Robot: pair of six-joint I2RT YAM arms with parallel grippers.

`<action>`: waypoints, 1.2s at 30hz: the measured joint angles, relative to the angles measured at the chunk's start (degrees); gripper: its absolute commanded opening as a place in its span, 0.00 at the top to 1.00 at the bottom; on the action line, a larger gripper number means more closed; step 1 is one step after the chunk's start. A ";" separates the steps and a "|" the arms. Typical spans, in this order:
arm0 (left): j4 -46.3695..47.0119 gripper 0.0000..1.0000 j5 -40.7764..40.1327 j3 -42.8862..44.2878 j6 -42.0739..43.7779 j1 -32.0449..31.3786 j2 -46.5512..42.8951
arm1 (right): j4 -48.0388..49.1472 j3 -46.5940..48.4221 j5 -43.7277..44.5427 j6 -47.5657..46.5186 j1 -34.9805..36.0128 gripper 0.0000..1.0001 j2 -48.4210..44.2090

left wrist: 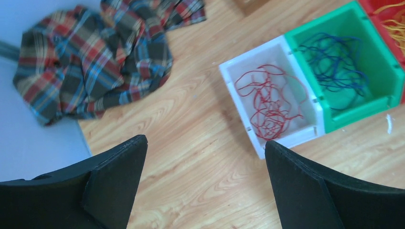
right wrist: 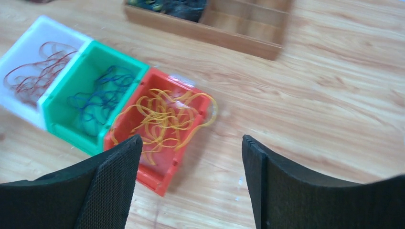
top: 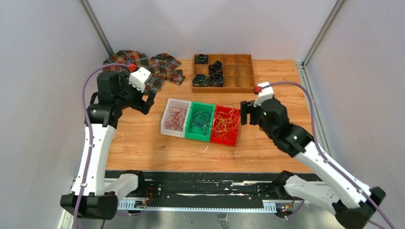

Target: Untangle the cables

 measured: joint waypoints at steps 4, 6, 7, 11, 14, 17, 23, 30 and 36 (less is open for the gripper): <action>5.79 0.02 2.60 -6.51 -2.49 7.61 0.00 | -0.74 -8.13 10.58 2.86 0.00 0.23 -11.72; 8.76 0.02 4.02 -11.15 -3.48 10.69 0.04 | -1.29 -11.45 17.33 5.22 0.00 0.23 -15.91; 10.21 0.02 4.52 -13.31 -3.98 11.80 0.15 | -1.27 -13.55 21.66 6.60 0.00 0.23 -18.29; 18.27 0.02 5.66 -24.33 -6.32 15.56 1.16 | 5.25 -25.27 35.39 6.86 -0.55 0.23 -27.06; 24.96 0.02 5.70 -31.67 -8.24 16.20 1.77 | 13.97 -33.90 39.47 4.35 -2.01 0.23 -29.46; 33.92 0.02 6.05 -39.45 -10.69 16.24 1.79 | 20.79 -39.30 41.64 3.39 -5.57 0.23 -27.28; 57.37 0.02 6.58 -54.88 -17.40 16.39 2.82 | 33.81 -42.40 42.14 0.61 -16.52 0.23 -12.41; 78.99 0.02 6.86 -59.23 -24.52 16.39 9.38 | 49.94 -46.18 39.28 -2.67 -27.06 0.23 3.50; 91.25 0.02 6.38 -59.32 -29.77 16.39 13.07 | 61.86 -45.16 34.99 -6.01 -27.76 0.23 14.78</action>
